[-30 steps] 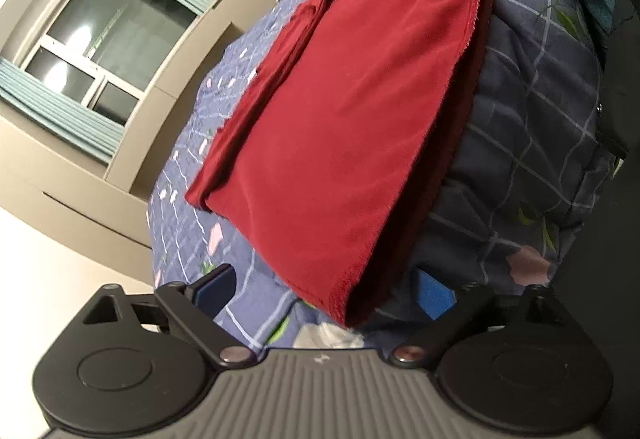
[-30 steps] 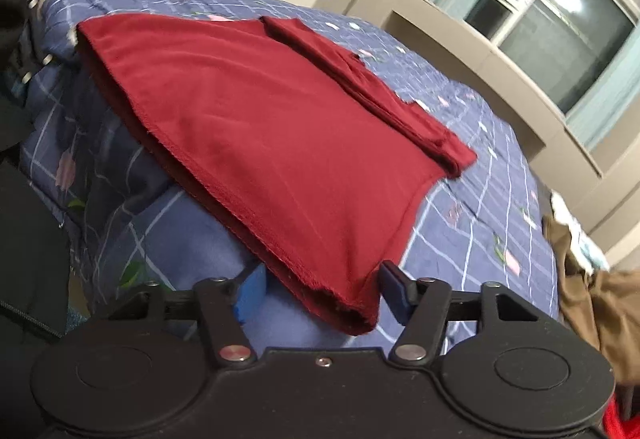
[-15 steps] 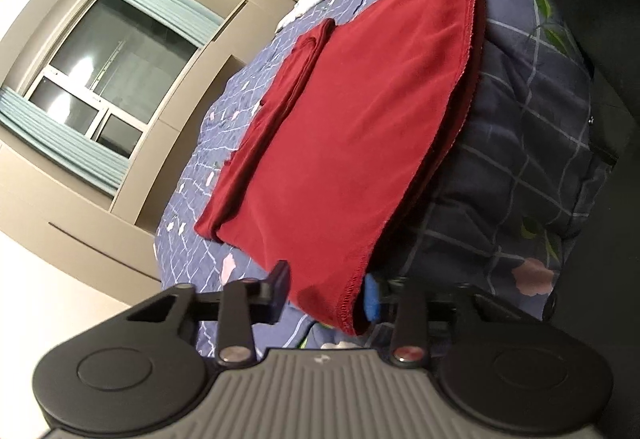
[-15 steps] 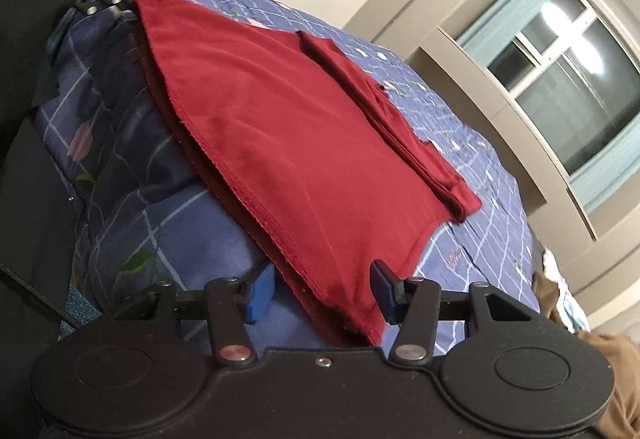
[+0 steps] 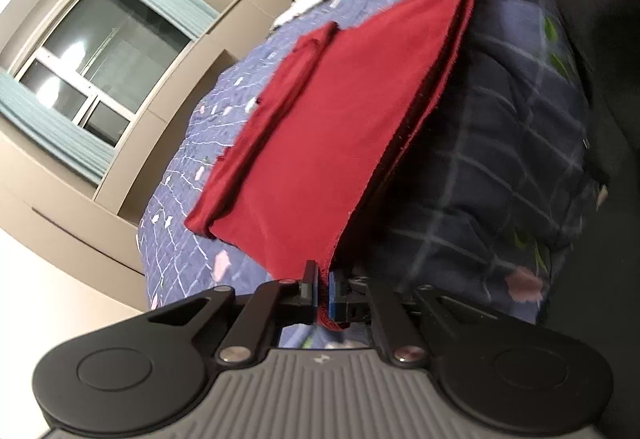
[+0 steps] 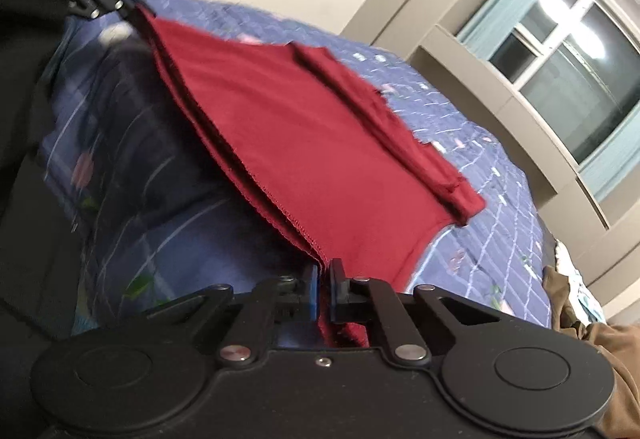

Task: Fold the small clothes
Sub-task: 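Lift the hem with both grippers, fold it over toward the collar, release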

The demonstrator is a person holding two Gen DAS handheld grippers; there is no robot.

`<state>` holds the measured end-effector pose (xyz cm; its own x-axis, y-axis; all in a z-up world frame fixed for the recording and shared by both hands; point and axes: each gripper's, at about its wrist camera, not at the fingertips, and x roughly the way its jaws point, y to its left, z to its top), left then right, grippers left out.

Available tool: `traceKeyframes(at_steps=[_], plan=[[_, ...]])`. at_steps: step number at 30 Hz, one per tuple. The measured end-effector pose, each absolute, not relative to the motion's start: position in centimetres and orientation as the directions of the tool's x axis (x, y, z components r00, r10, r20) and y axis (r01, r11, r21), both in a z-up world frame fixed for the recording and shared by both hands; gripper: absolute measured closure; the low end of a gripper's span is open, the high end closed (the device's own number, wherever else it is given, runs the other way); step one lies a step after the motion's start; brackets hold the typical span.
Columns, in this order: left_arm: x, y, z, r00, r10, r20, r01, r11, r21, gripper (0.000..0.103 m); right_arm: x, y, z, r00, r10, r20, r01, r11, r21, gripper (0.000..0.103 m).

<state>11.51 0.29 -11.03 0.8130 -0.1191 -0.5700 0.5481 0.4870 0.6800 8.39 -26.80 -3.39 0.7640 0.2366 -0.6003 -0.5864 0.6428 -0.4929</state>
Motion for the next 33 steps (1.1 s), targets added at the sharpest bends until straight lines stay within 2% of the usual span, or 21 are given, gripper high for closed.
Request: traceKeyframes(at_steps=[10,19,25,33], plan=[[17.4,0.6,-4.1,0.867,-0.143,-0.478,0.465,0.576,0.672,0.1,14.0,-27.6,1.8,0.839,0.234,-0.491,-0.502,0.681,-0.532,0.098],[27.3,0.8,2.5,0.895,-0.154,-0.419,0.406,0.672,0.619,0.1,25.1,-27.9,7.6,0.888,0.195,-0.416,-0.433,0.656,-0.618,0.098],[37.1,1.7,4.1,0.861,-0.114,-0.496,0.404,0.745,0.531,0.099,35.3,-27.2,8.8,0.874,0.176,-0.453,-0.457,0.617,-0.641,0.098],[49.7,3.0,1.3,0.771,-0.062,-0.634,0.414,0.805,0.425,0.099,48.5,-26.2,5.7,0.807,0.142,-0.574,-0.528,0.61,-0.591,0.098]])
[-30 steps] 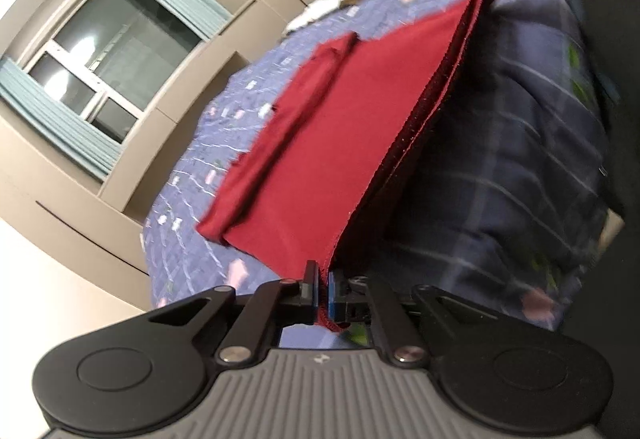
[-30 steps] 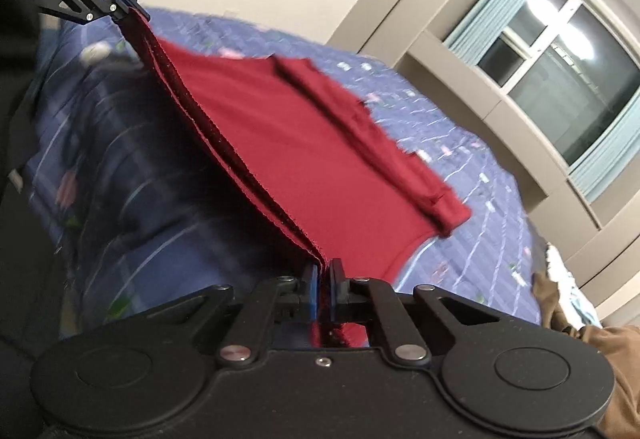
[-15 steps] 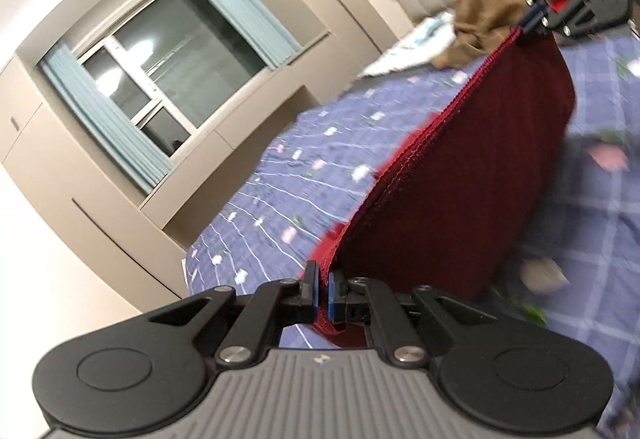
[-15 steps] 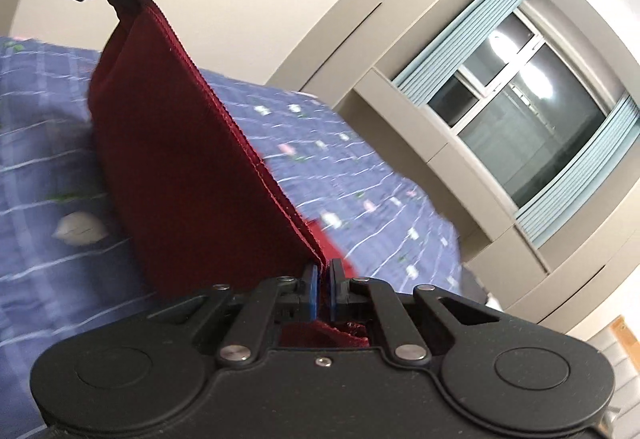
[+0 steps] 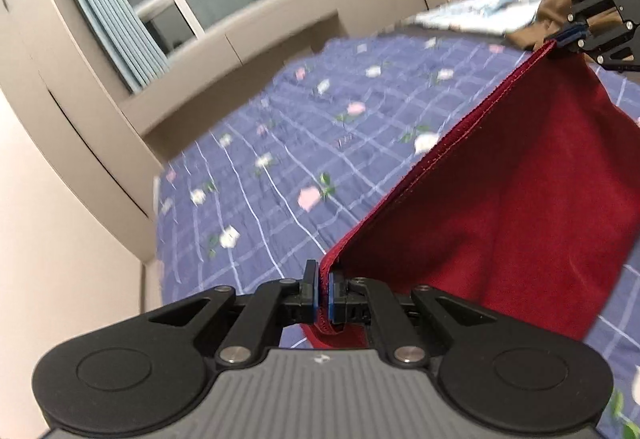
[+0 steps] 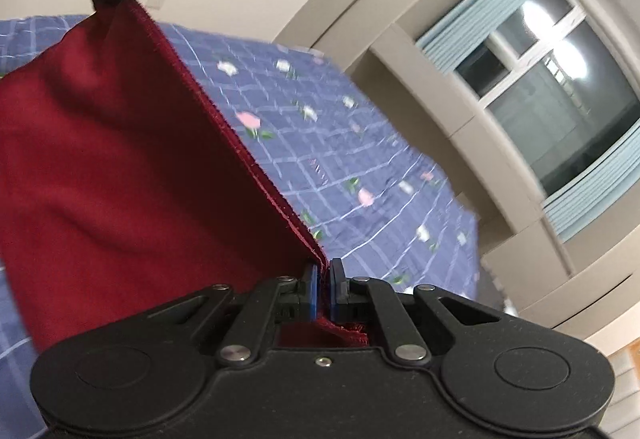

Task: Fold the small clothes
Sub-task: 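Lift the hem with both grippers, fold it over toward the collar, release, then pull both open tools back from the folded sweater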

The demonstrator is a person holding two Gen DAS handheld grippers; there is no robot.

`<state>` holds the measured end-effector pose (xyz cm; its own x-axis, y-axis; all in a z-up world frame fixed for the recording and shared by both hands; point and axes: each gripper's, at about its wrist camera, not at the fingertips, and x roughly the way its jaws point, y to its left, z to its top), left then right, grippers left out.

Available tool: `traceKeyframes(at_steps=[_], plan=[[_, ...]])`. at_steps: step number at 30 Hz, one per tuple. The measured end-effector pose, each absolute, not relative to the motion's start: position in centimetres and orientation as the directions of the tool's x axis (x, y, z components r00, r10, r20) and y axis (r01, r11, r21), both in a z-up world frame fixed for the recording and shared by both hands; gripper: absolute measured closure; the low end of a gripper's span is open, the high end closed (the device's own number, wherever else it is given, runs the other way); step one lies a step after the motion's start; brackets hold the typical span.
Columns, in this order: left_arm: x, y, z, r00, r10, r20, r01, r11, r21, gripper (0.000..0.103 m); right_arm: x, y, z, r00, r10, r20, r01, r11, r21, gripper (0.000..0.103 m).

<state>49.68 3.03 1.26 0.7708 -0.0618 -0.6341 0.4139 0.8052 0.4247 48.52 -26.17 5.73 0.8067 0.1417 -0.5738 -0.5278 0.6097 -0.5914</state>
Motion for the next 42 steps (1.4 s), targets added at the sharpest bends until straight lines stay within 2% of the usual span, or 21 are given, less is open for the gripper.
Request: traceKeyframes(at_steps=[7,14,17,18,22,23,24,25,26,27,28,29,31,32,34,38,42], plan=[[57.7,3.2,-4.6,0.678,-0.033,-0.734,0.443,0.815,0.373,0.099,57.4,-25.0,-0.2,0.708,0.105,-0.698,-0.586,0.639,-0.499,0.098],[61.5,3.6,-9.3,0.604,-0.015,-0.797,0.445,0.836,0.321,0.098,59.9,-24.1,-5.8,0.644,0.092,-0.76,-0.618,0.648,-0.446,0.097],[62.2,4.0,-10.5,0.584,-0.021,-0.811,0.432,0.854,0.289,0.093,60.1,-24.3,-7.0,0.637,0.092,-0.765,-0.619,0.652,-0.437,0.098],[62.5,4.1,-10.6,0.583,-0.019,-0.812,0.425,0.86,0.284,0.088,60.1,-24.4,-7.1,0.639,0.095,-0.763,-0.616,0.657,-0.435,0.096],[62.8,4.1,-11.1,0.636,0.027,-0.771,0.381,0.858,0.344,0.059,60.6,-24.6,-7.2,0.675,0.087,-0.733,-0.569,0.693,-0.442,0.074],[62.7,4.0,-11.2,0.645,0.04,-0.763,0.374,0.855,0.36,0.057,60.7,-24.7,-7.2,0.682,0.081,-0.727,-0.556,0.703,-0.443,0.068],[62.8,4.1,-11.2,0.649,0.05,-0.759,0.363,0.856,0.368,0.049,60.8,-24.8,-7.1,0.695,0.072,-0.715,-0.537,0.713,-0.45,0.054],[62.8,4.2,-11.1,0.654,0.068,-0.753,0.342,0.862,0.375,0.037,60.8,-25.1,-6.9,0.708,0.059,-0.704,-0.517,0.723,-0.459,0.041],[62.8,4.3,-10.9,0.66,0.087,-0.746,0.313,0.871,0.379,0.029,60.9,-25.4,-6.8,0.721,0.046,-0.691,-0.492,0.737,-0.464,0.035],[62.8,4.7,-10.6,0.666,0.109,-0.738,0.276,0.883,0.38,0.014,61.0,-25.8,-6.6,0.731,0.035,-0.681,-0.465,0.756,-0.461,0.031],[62.8,5.1,-10.3,0.669,0.125,-0.732,0.241,0.896,0.373,0.006,61.1,-26.3,-6.3,0.738,0.029,-0.674,-0.442,0.776,-0.451,0.03],[62.8,5.6,-10.0,0.671,0.132,-0.73,0.21,0.91,0.357,0.005,61.1,-26.8,-5.9,0.747,0.021,-0.665,-0.415,0.796,-0.44,0.027],[62.5,6.8,-9.1,0.665,0.126,-0.736,0.144,0.946,0.291,0.002,60.8,-27.9,-5.2,0.774,-0.009,-0.633,-0.346,0.831,-0.435,0.007],[62.2,7.4,-8.7,0.666,0.121,-0.736,0.109,0.96,0.257,0.0,60.5,-28.3,-4.9,0.791,-0.022,-0.611,-0.312,0.845,-0.434,0.002],[61.2,8.2,-7.9,0.678,0.109,-0.727,0.058,0.978,0.2,0.001,59.7,-29.3,-4.1,0.821,-0.048,-0.57,-0.235,0.88,-0.413,0.001],[58.0,8.5,-6.8,0.715,0.045,-0.697,0.024,0.996,0.089,0.0,56.7,-30.6,-2.7,0.814,0.001,-0.58,-0.201,0.938,-0.281,0.001],[55.0,7.9,-7.8,0.713,0.028,-0.7,0.017,0.998,0.058,0.001,51.8,-29.4,-3.0,0.812,0.023,-0.583,-0.257,0.911,-0.322,0.001]])
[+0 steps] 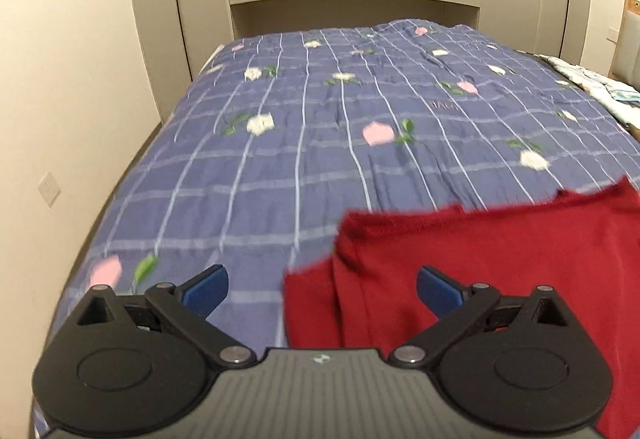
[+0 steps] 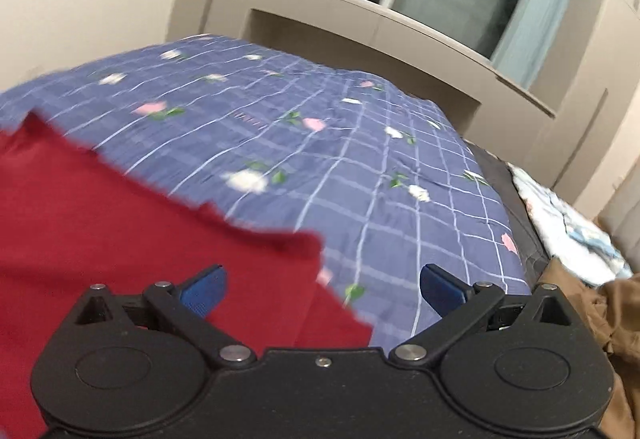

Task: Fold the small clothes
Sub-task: 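Pull both open tools back from the folded sweater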

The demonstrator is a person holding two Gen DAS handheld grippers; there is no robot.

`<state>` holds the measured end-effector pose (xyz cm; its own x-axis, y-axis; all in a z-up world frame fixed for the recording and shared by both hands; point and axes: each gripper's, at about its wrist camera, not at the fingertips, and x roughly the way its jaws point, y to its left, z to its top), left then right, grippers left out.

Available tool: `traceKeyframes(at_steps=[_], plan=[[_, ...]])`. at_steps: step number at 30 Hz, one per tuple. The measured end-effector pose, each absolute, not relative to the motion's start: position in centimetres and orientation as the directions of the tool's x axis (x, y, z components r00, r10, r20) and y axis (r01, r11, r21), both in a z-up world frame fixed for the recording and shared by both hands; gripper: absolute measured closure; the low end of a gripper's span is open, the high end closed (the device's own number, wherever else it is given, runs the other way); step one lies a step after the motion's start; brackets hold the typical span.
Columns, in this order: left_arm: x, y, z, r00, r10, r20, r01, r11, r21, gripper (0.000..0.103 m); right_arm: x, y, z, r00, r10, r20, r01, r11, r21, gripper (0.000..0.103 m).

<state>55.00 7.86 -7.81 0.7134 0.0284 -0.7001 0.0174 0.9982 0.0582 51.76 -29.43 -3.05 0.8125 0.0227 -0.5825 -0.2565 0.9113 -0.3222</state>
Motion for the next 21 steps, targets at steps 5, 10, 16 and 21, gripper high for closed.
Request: traceKeyframes(at_steps=[5,10,16,21], plan=[[53.0,7.3,-10.3,0.69,0.053,-0.722,0.005,0.997,0.078,0.0,46.8,-28.3,-5.0,0.815,-0.023,-0.578,-0.274,0.865,-0.42,0.001],[52.9,8.4,-11.6,0.659,0.051,-0.751,-0.063,0.998,0.013,0.0,46.5,-28.8,-6.7,0.78,-0.067,-0.622,-0.225,0.898,-0.379,0.001],[50.0,9.1,-9.8,0.642,0.066,-0.764,-0.148,0.988,-0.039,0.001,44.9,-28.2,-4.6,0.767,-0.078,-0.637,-0.124,0.956,-0.267,0.001],[45.1,9.1,-7.6,0.669,0.032,-0.742,-0.199,0.97,-0.137,0.001,42.0,-26.9,-1.6,0.735,-0.021,-0.678,-0.072,0.991,-0.109,0.001]])
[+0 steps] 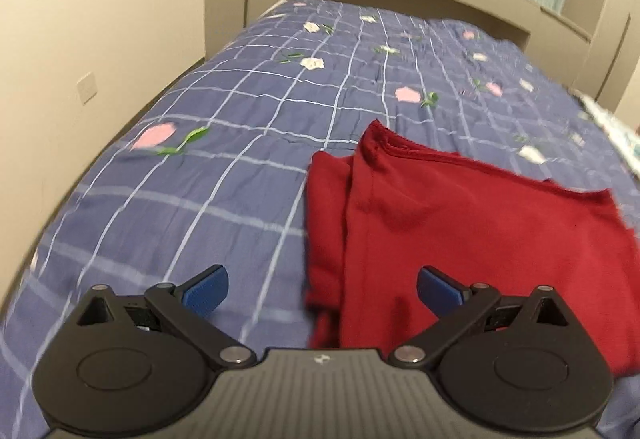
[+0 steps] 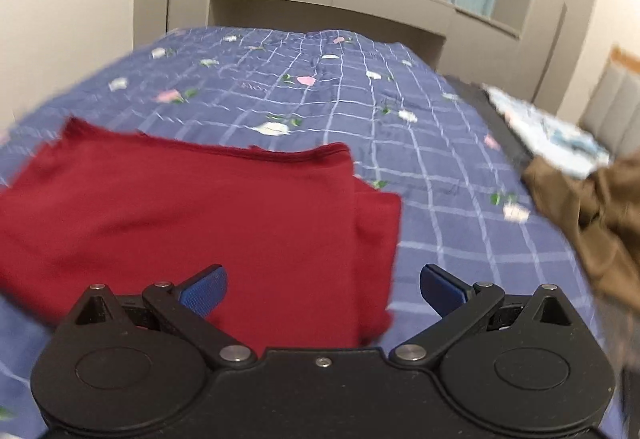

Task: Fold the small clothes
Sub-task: 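Pull both open tools back from the folded sweater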

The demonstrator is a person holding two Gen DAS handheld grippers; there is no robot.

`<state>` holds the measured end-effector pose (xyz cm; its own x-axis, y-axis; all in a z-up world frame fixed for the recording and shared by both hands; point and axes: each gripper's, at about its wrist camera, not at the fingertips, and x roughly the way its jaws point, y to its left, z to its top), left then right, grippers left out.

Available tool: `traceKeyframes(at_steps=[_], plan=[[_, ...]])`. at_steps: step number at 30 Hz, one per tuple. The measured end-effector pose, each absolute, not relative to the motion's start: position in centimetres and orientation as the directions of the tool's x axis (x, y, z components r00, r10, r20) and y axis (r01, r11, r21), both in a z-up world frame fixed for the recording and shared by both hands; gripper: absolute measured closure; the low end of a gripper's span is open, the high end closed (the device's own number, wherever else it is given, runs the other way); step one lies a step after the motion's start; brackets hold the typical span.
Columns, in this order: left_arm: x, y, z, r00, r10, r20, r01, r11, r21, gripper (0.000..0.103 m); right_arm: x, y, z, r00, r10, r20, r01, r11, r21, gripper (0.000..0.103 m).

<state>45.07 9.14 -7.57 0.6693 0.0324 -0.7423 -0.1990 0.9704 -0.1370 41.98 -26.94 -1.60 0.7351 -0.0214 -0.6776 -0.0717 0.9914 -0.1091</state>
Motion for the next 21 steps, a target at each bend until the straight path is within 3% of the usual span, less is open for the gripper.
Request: traceKeyframes(at_steps=[6,21], plan=[[39.2,7.6,-6.0,0.651,0.026,-0.759,-0.243,0.954,-0.175,0.001,37.2,-24.7,2.8,0.711,0.087,-0.698,-0.047,0.996,0.076,0.001],[30.2,4.1,-3.8,0.639,-0.032,-0.769,-0.204,0.956,-0.209,0.001,28.3,-22.5,8.4,0.748,0.033,-0.663,-0.029,0.999,0.016,0.001]])
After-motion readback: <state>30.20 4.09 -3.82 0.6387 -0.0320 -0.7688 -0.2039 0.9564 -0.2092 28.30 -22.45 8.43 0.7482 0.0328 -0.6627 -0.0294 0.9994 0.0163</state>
